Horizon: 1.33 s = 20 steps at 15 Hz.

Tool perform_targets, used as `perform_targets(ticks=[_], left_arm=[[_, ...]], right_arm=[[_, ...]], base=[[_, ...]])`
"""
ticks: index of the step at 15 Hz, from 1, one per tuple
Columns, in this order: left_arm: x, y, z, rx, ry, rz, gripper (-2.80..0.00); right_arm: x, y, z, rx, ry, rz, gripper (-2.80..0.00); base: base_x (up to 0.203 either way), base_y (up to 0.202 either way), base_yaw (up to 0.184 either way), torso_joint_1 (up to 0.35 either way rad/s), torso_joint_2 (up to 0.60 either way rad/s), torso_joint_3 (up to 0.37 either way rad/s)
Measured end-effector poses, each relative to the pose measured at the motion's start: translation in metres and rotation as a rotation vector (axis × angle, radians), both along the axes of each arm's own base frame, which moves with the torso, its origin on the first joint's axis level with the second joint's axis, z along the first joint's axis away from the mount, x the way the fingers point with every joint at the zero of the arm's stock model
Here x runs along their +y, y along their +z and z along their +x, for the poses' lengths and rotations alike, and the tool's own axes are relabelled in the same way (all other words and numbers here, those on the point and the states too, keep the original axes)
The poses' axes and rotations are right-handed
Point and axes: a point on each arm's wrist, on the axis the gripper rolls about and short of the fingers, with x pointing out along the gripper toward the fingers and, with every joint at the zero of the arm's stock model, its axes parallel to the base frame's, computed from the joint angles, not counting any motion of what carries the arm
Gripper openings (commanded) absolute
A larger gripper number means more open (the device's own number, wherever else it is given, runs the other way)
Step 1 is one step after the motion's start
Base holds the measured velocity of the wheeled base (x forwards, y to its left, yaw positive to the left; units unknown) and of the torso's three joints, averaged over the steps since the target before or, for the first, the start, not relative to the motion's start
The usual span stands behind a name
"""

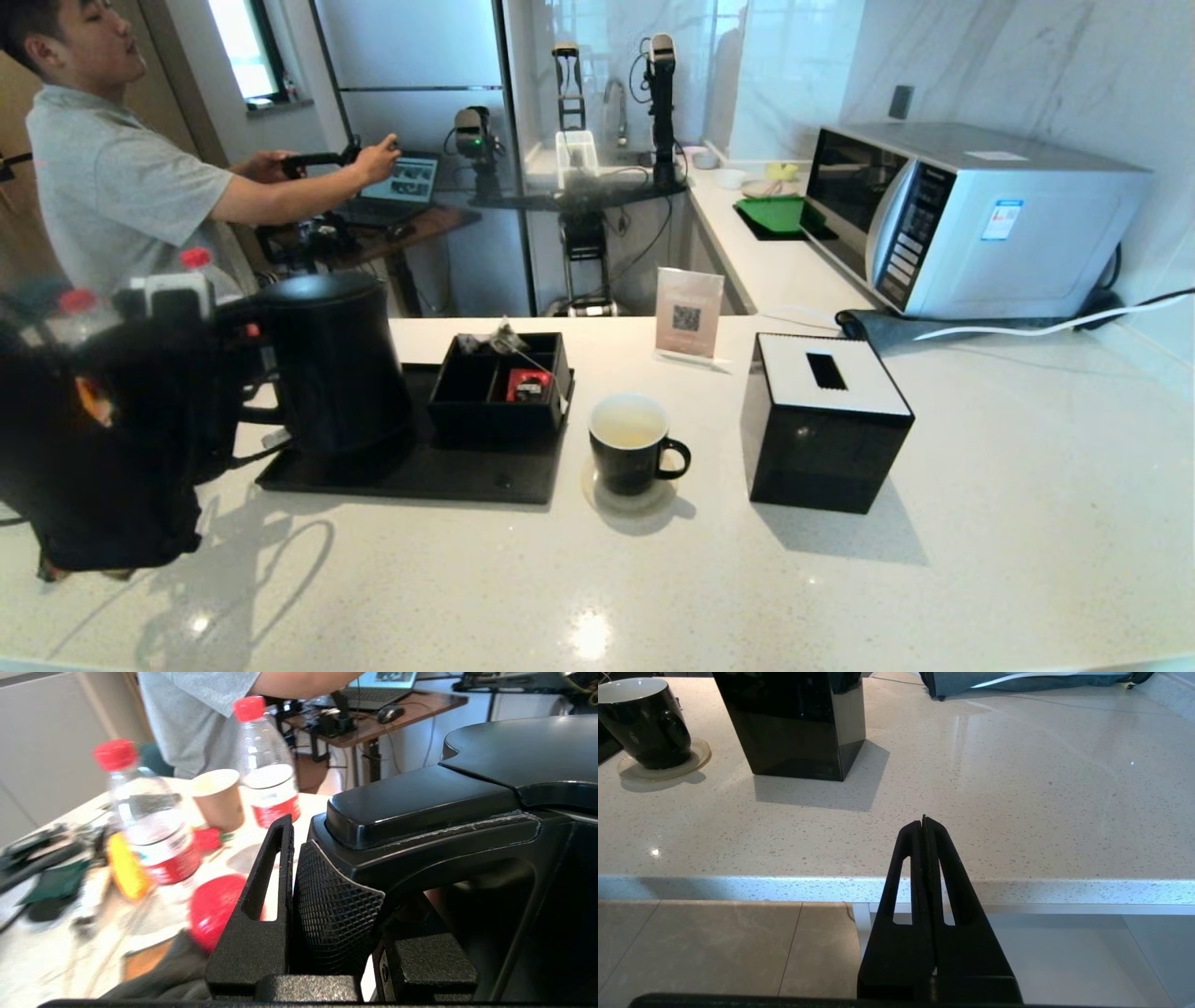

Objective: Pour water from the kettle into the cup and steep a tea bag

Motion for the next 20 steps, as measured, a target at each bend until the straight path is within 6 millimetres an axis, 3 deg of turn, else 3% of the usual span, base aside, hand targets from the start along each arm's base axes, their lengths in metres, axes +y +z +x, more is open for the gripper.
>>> perform_targets(ticks=[7, 12, 20], left_arm=[[0.004, -0.026, 0.036, 0.008, -0.015, -0.002, -2.8], [0.003, -0.043, 0.044, 0.044, -0.021, -0.007, -2.8], [0.002, -0.048, 0.054, 0.039, -0.025, -0.003, -2.8]], right_arm=[[0.0, 0.0, 0.0, 0.0, 0.0, 0.0, -2.8], [0.0, 0.0, 0.0, 0.0, 0.0, 0.0, -2.8], [0.0, 0.0, 0.0, -0.001, 0.0, 0.0, -2.8]], base=[[0.0, 0.0, 0.0, 0.0, 0.0, 0.0], [0.0, 0.0, 0.0, 0.0, 0.0, 0.0], [0.0, 0.0, 0.0, 0.0, 0.0, 0.0]])
